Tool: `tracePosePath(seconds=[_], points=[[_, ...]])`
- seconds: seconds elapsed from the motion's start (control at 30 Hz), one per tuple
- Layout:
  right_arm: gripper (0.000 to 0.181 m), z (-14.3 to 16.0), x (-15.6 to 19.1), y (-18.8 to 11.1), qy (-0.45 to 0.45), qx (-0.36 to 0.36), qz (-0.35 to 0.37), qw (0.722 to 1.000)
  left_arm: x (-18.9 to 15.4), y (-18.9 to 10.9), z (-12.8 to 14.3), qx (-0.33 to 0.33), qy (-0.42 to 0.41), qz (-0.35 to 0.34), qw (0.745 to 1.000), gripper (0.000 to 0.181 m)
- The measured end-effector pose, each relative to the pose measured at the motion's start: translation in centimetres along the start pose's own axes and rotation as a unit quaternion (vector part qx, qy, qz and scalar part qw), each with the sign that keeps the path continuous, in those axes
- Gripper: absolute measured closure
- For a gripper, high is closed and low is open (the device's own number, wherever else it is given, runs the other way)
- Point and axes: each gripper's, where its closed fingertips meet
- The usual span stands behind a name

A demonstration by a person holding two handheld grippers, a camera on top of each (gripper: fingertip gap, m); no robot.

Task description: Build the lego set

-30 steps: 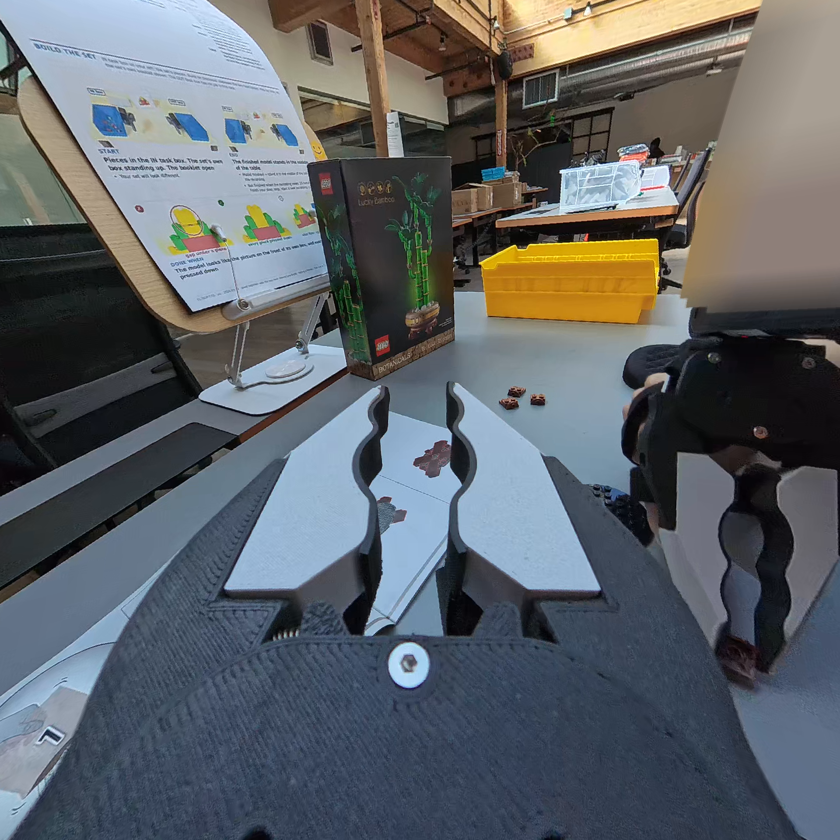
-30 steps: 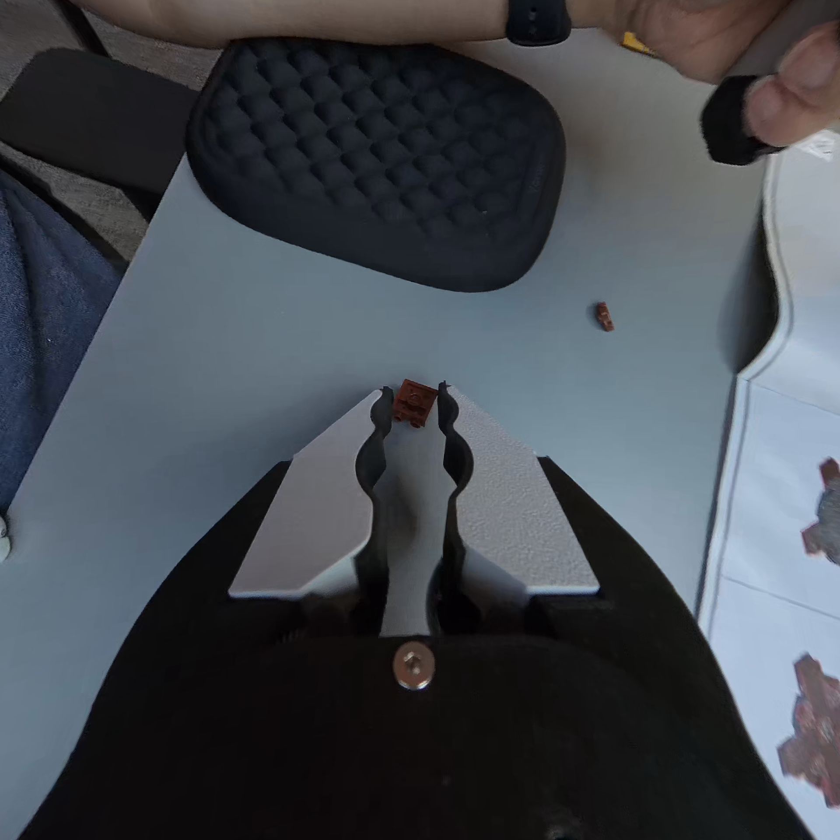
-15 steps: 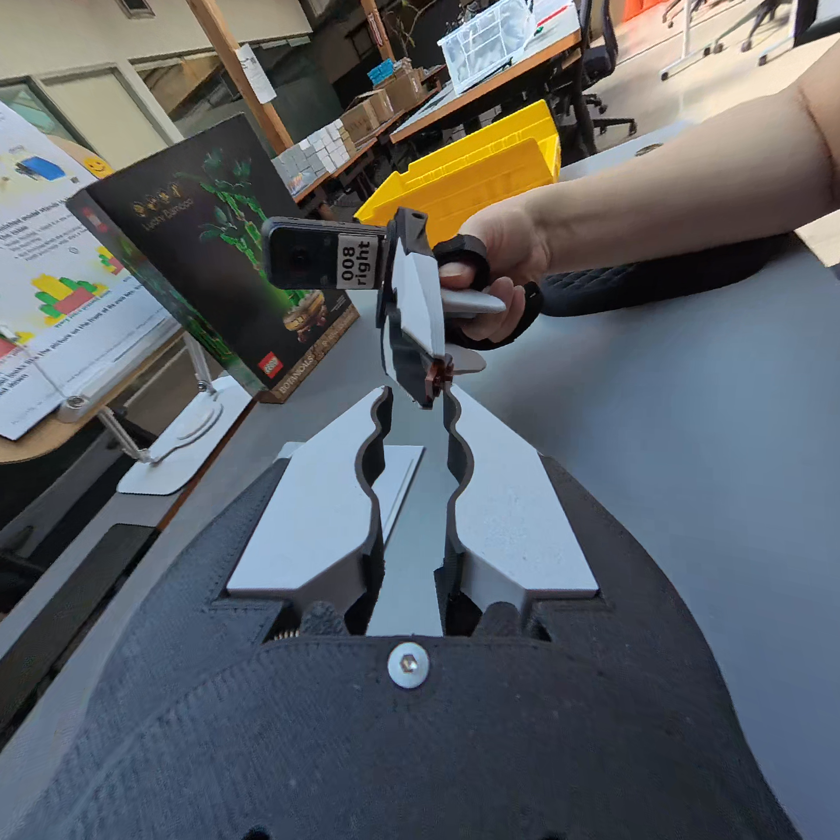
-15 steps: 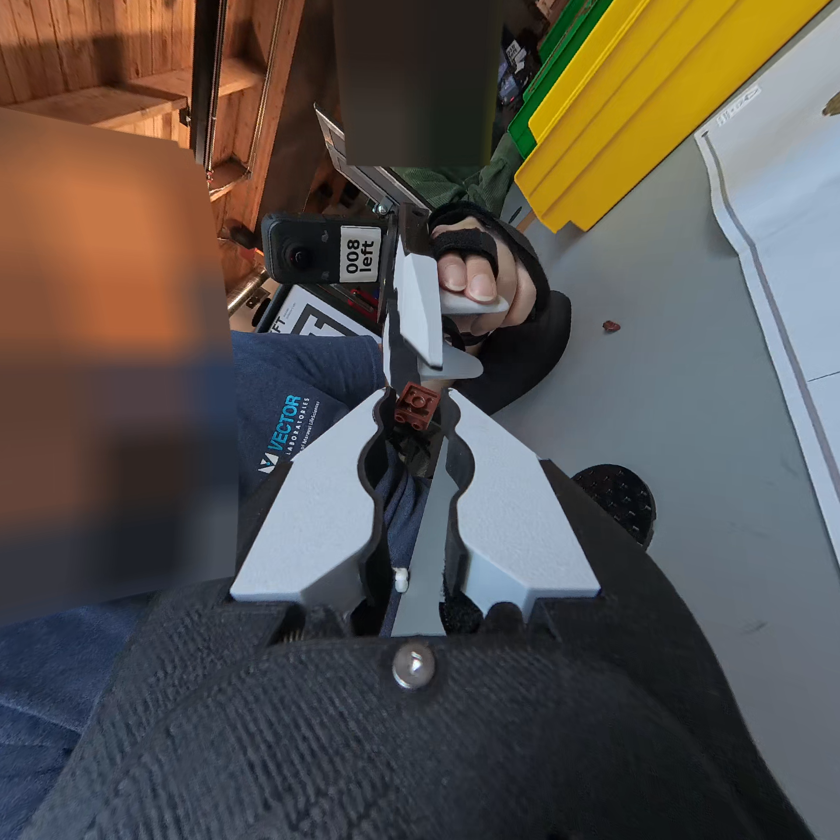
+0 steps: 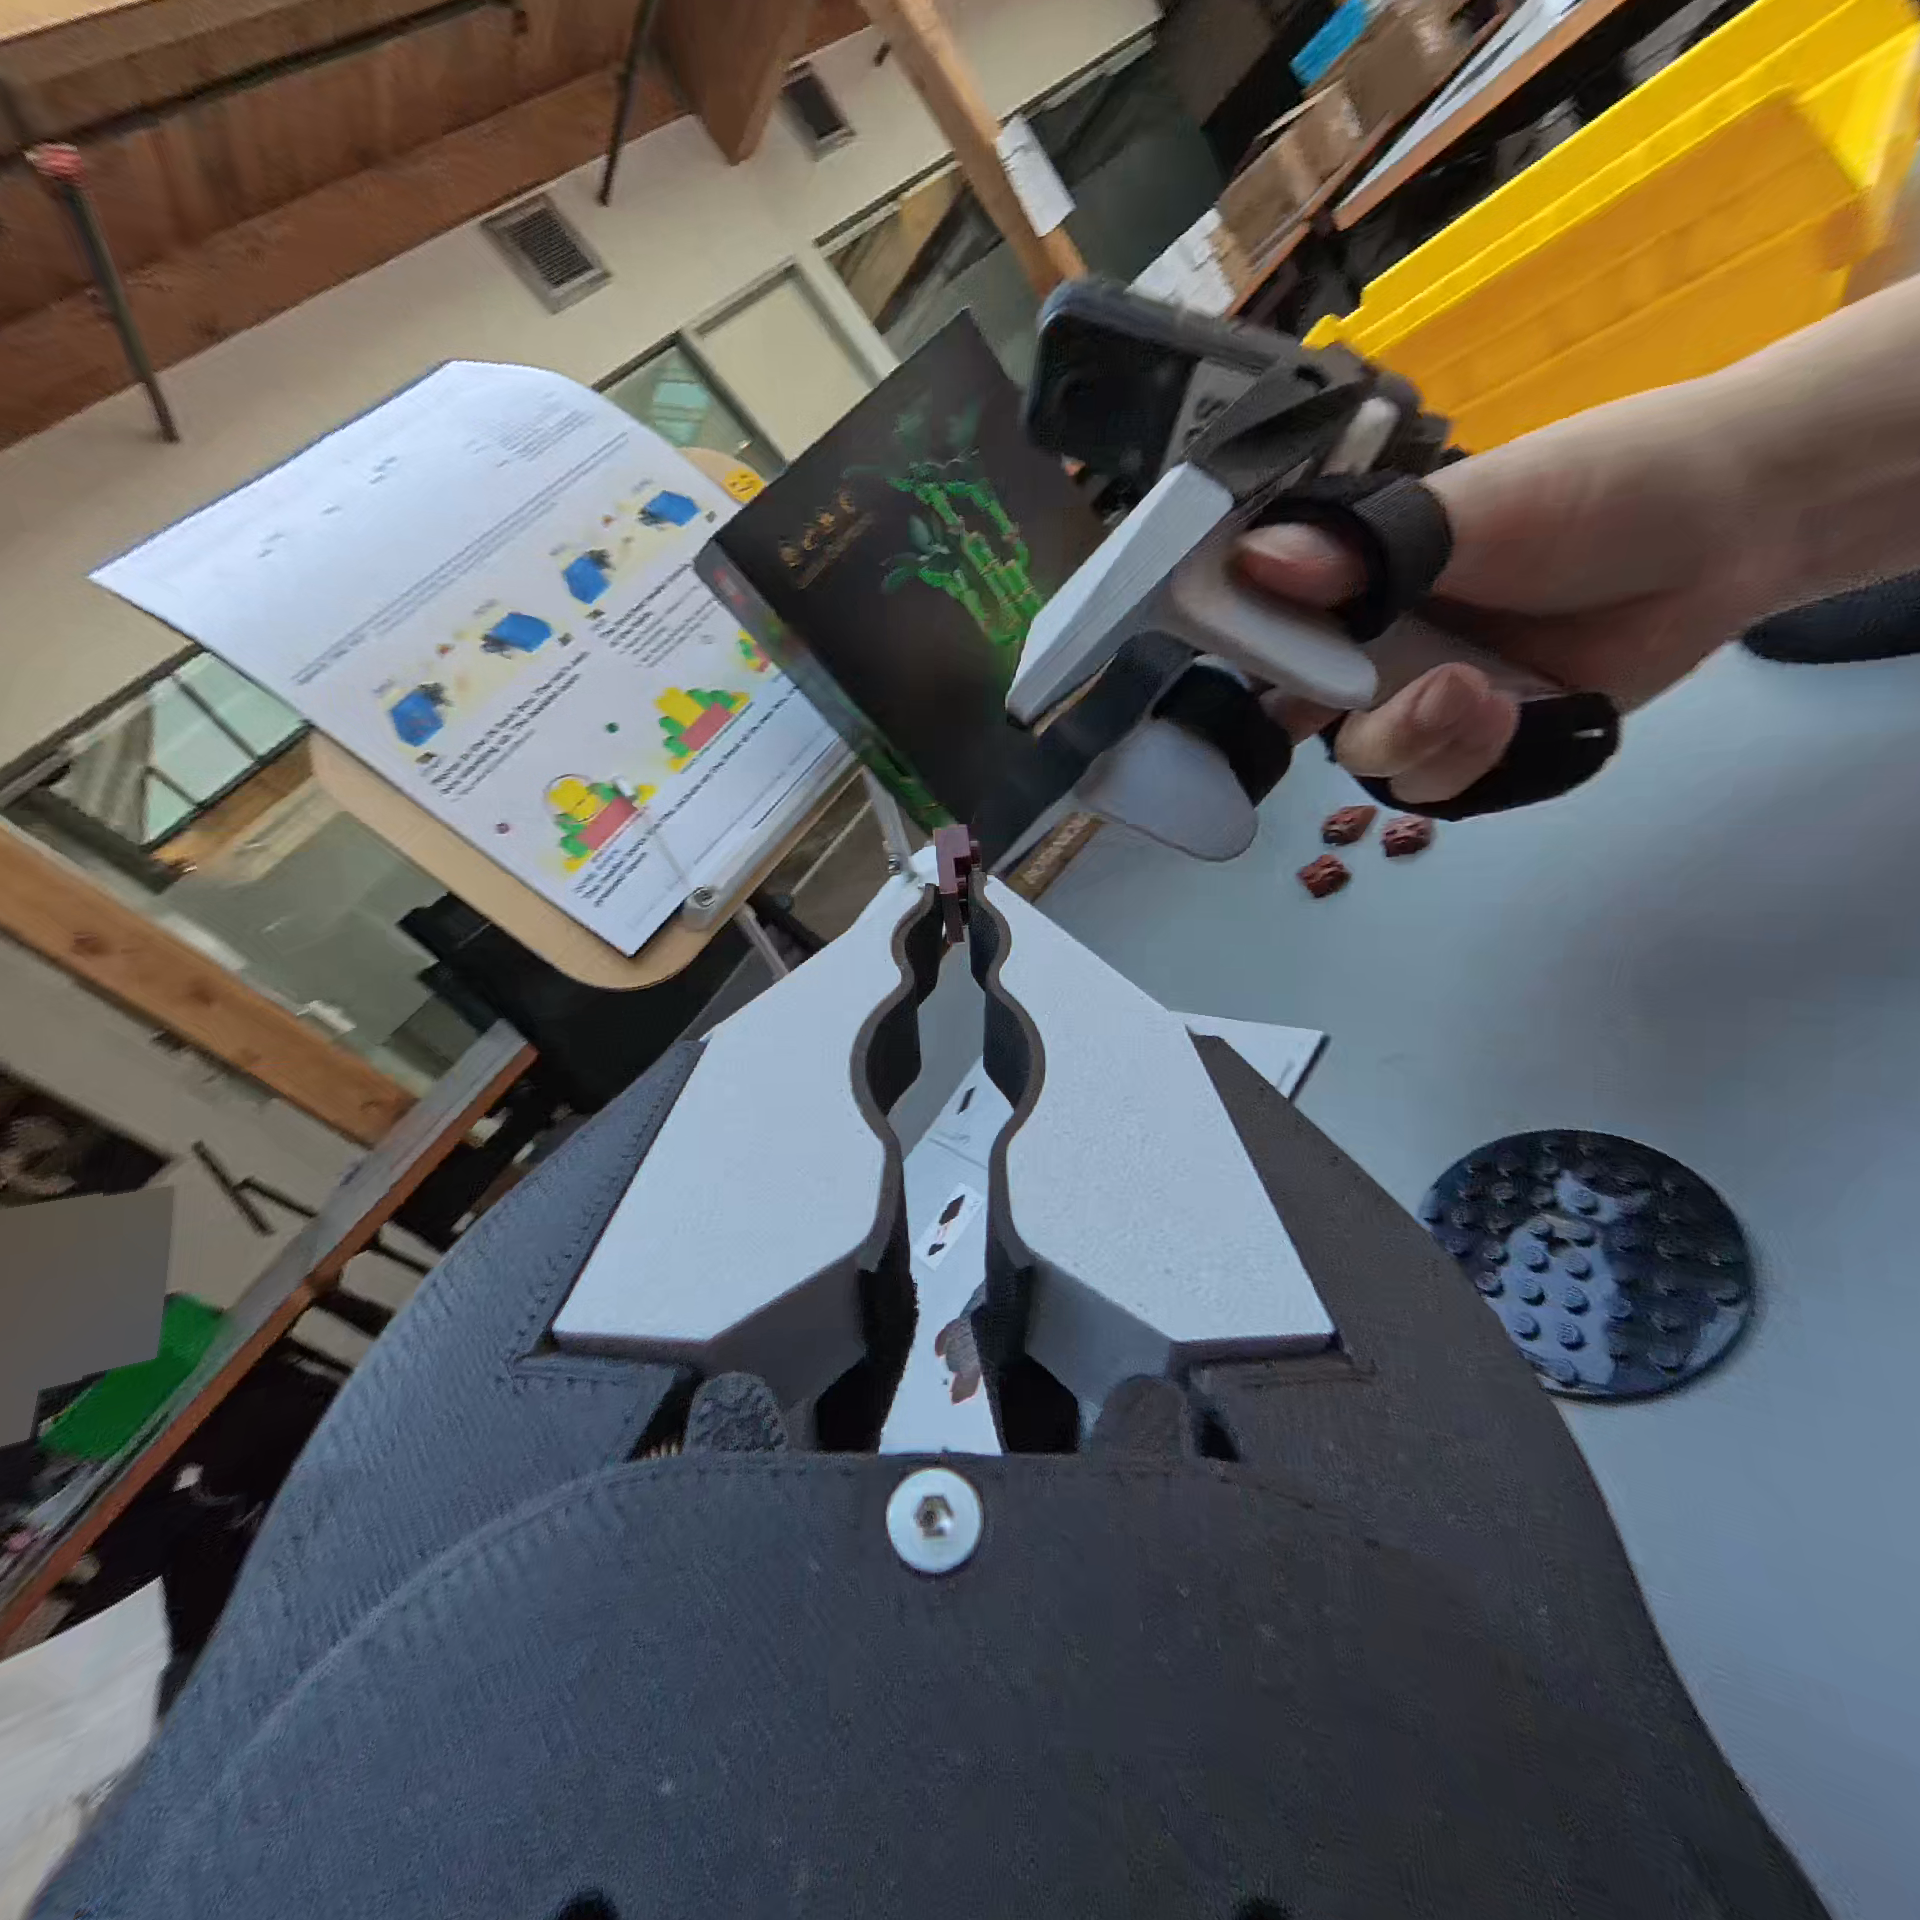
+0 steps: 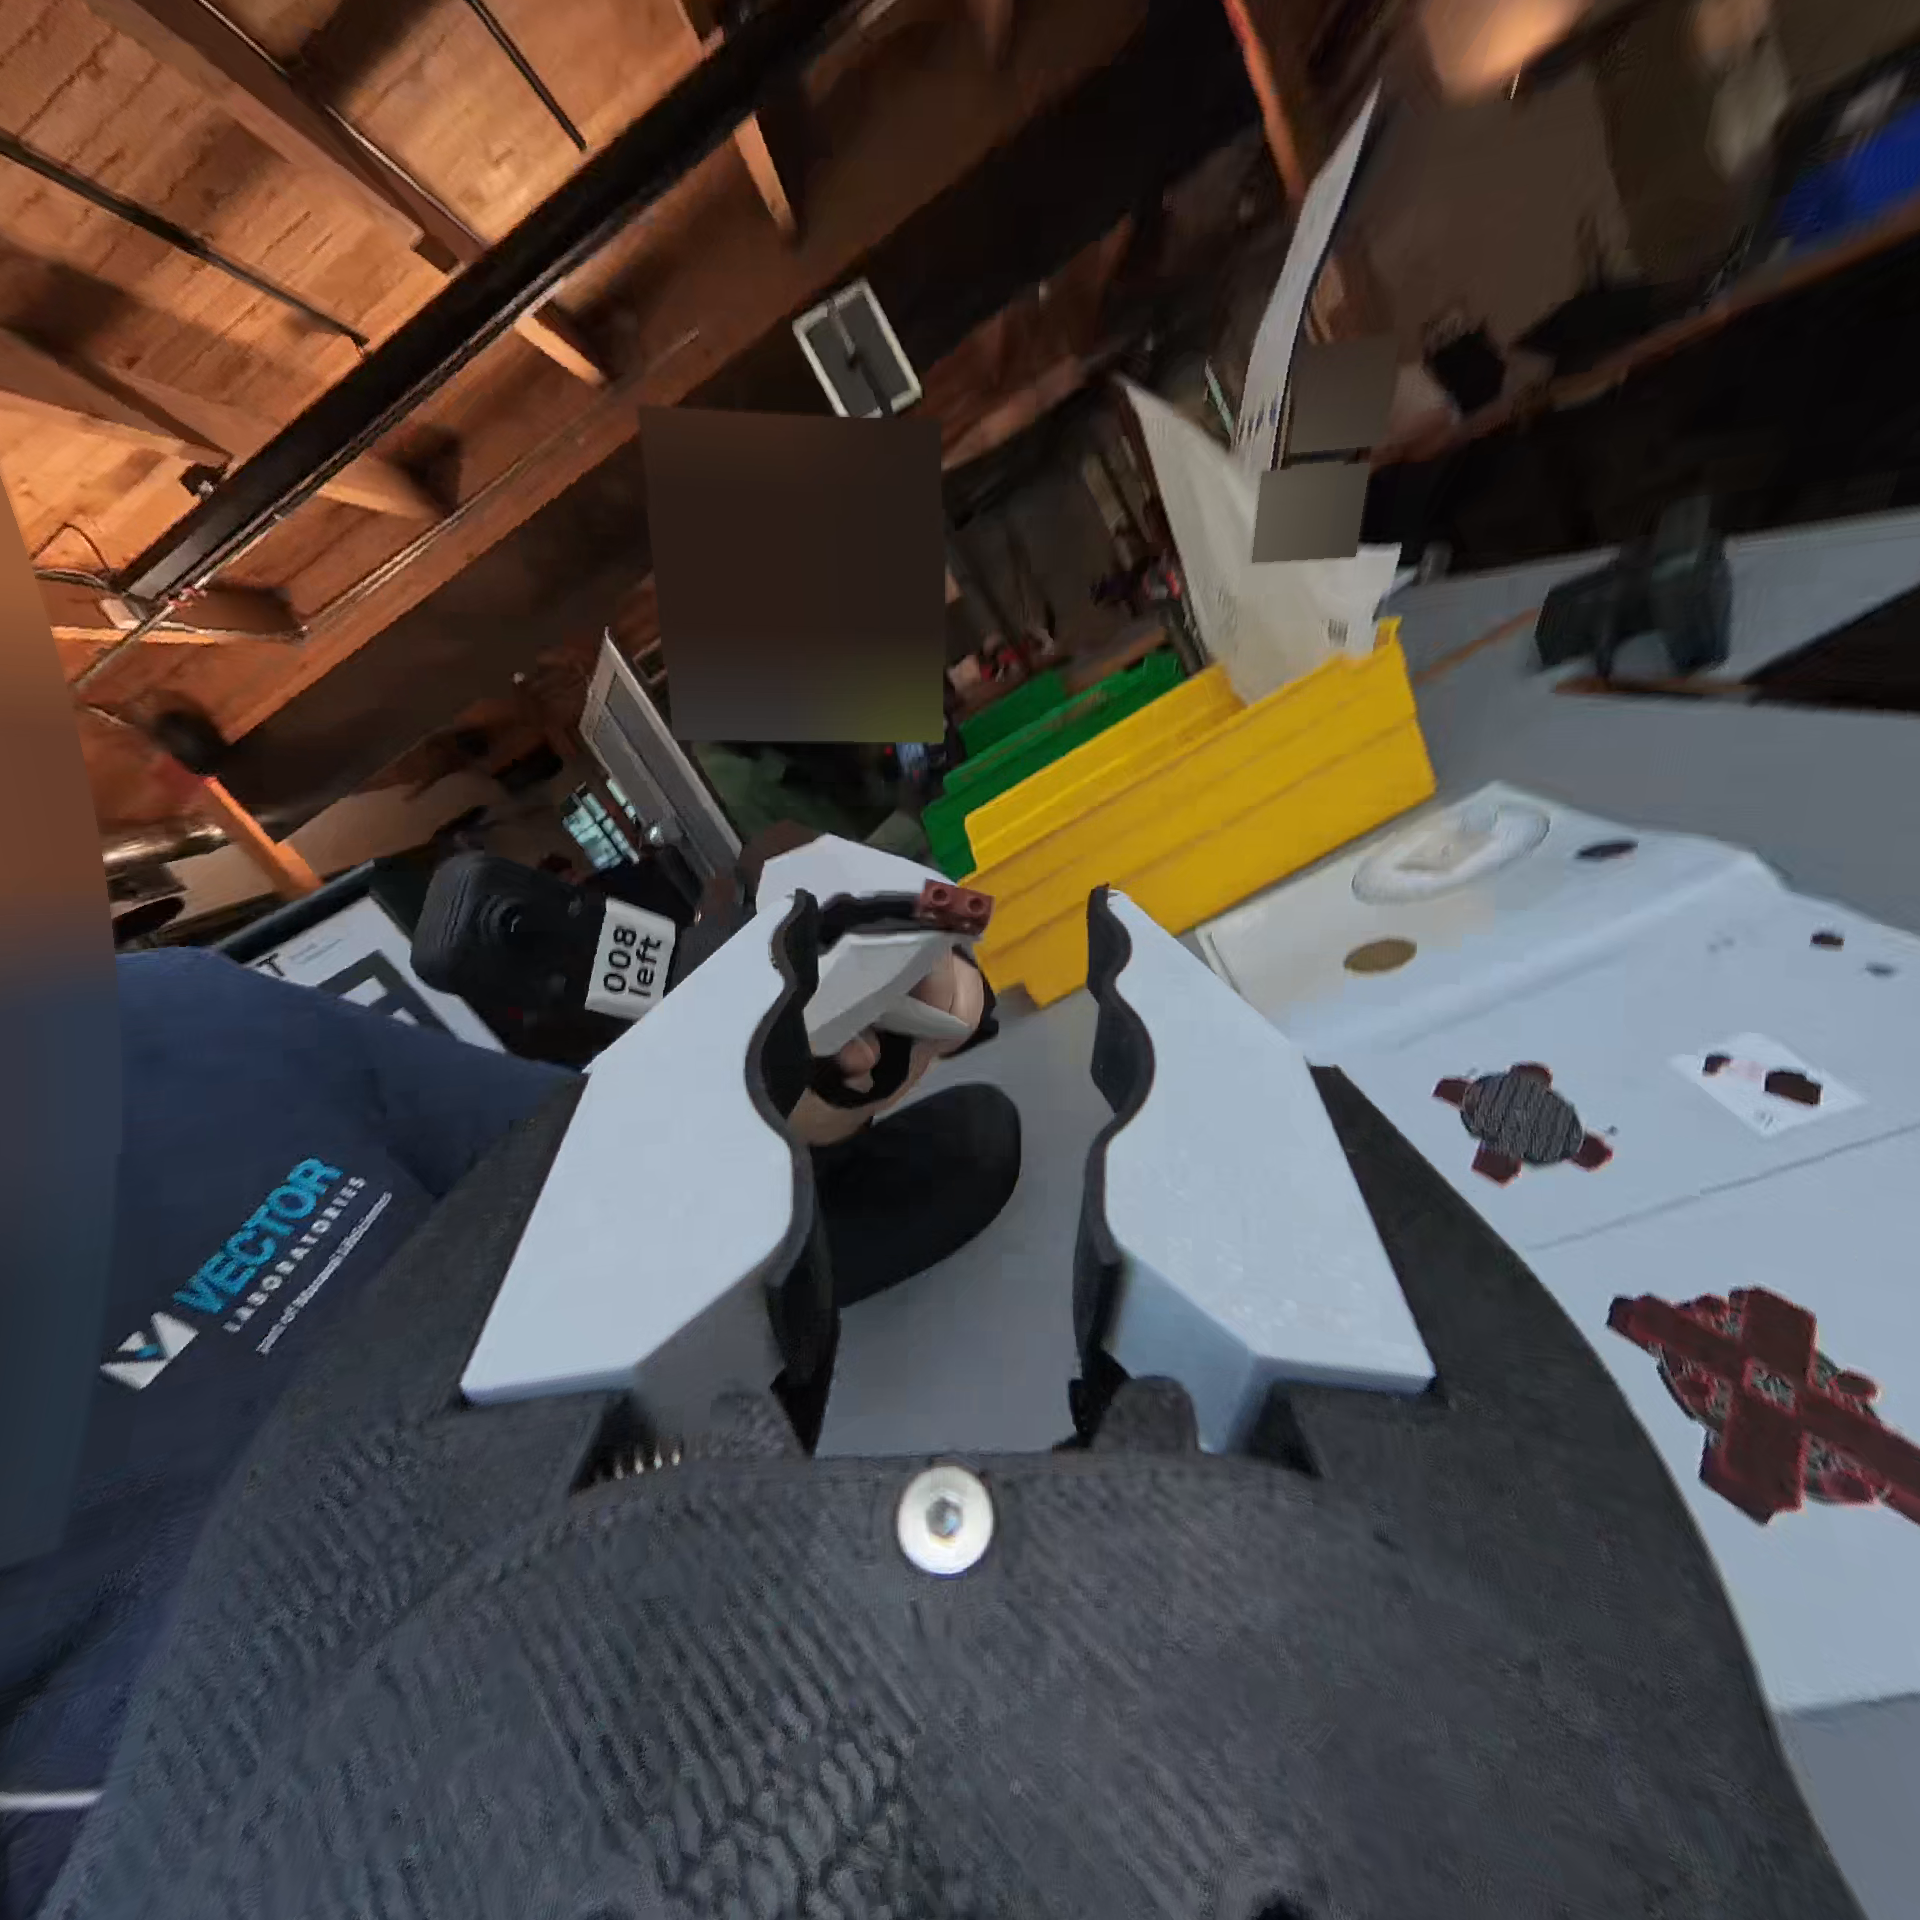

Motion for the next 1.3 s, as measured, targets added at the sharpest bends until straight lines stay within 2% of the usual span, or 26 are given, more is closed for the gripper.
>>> tracePosePath(seconds=[0.07, 0.17, 0.2, 0.27, 0.4, 0.47, 0.53, 0.6, 0.63, 0.7, 0.8, 0.87, 1.0, 1.1, 1.3], points=[[0.131, -1.2, 0.7, 0.7, -0.047, -0.062, 0.022, 0.997, 1.0, 0.4, -0.1, 0.010, 0.013, -0.065, 0.998, 0.179], [0.139, 0.1, 0.7, 1.9, 0.000, -0.068, 0.019, 0.998, 0.6, 0.6, -0.6, 0.010, 0.022, -0.098, 0.995, 0.179], [0.142, 0.3, 0.6, 2.0, 0.019, -0.078, 0.011, 0.997, 0.4, 0.7, -0.9, 0.007, 0.023, -0.102, 0.994, 0.179], [0.162, 0.8, 0.4, 2.0, 0.058, -0.088, 0.001, 0.994, 0.2, 0.7, -1.2, 0.002, 0.022, -0.106, 0.994, 0.179], [0.167, 1.0, 0.5, 1.6, 0.061, -0.092, -0.010, 0.994, -0.4, 0.6, -1.4, -0.008, 0.018, -0.088, 0.996, 0.178], [0.167, 1.6, 0.2, 1.1, 0.052, -0.032, -0.006, 0.998, -1.0, 0.6, -1.1, -0.020, 0.014, -0.060, 0.998, 0.177], [0.167, 3.0, -0.1, 0.2, 0.056, 0.088, -0.016, 0.994, -1.9, 0.4, -0.3, -0.021, -0.013, -0.012, 1.000, 0.171], [0.167, 5.1, -0.1, -1.5, 0.090, 0.197, -0.030, 0.976, -3.0, 0.1, 0.7, -0.013, -0.030, 0.039, 0.999, 0.146], [0.167, 6.0, 0.2, -2.2, 0.111, 0.229, -0.042, 0.966, -3.8, -0.1, 1.1, -0.007, -0.036, 0.066, 0.997, 0.141], [0.167, 7.6, 1.1, -3.1, 0.142, 0.277, -0.066, 0.948, -5.2, -0.7, 1.1, -0.021, -0.031, 0.110, 0.993, 0.143], [0.167, 9.7, 1.7, -3.8, 0.170, 0.332, -0.080, 0.924, -7.9, -2.2, 0.5, -0.060, 0.022, 0.175, 0.983, 0.155], [0.166, 10.8, 2.3, -4.2, 0.188, 0.356, -0.101, 0.910, -9.0, -3.0, 0.3, -0.077, 0.051, 0.195, 0.976, 0.156], [0.166, 12.8, 2.7, -5.1, 0.169, 0.422, -0.103, 0.885, -11.3, -4.5, 0.8, -0.080, 0.091, 0.254, 0.960, 0.161], [0.166, 13.3, 3.3, -5.3, 0.180, 0.431, -0.118, 0.877, -12.7, -5.4, 1.0, -0.071, 0.083, 0.297, 0.949, 0.159], [0.166, 14.4, 4.0, -6.2, 0.180, 0.470, -0.129, 0.854, -14.1, -5.8, 0.6, -0.086, 0.095, 0.302, 0.945, 0.165]])
Point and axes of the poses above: each gripper's, where its closed fingertips meet, y out along the fingers, z out of its underside, x = y × z across the jaws, and after that the axes turned 13 degrees about -z, right-handed
